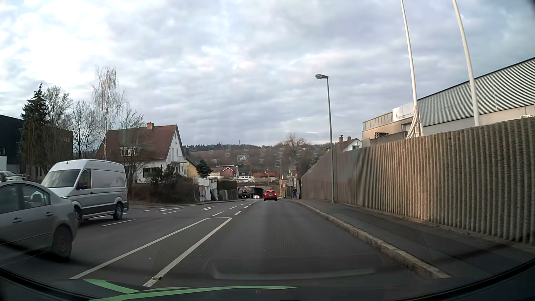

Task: Follow the waypoints while adhering to traffic rules and regulations

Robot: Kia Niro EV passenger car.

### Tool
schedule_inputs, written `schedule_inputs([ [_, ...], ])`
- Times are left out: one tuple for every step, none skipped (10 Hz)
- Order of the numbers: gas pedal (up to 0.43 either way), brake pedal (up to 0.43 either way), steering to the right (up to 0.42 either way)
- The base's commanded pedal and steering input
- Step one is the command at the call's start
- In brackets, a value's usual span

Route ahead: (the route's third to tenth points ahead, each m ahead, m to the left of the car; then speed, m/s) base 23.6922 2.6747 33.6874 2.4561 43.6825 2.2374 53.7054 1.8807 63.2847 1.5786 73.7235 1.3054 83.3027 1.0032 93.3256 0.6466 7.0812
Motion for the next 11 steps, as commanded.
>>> schedule_inputs([
  [0.13,0.0,0.002],
  [0.13,0.0,0.0],
  [0.13,0.0,0.0],
  [0.138,0.0,0.0],
  [0.138,0.0,0.0],
  [0.138,0.0,0.0],
  [0.138,0.0,0.0],
  [0.138,0.0,0.0],
  [0.138,0.0,0.0],
  [0.138,0.0,0.0],
  [0.13,0.0,0.0],
])
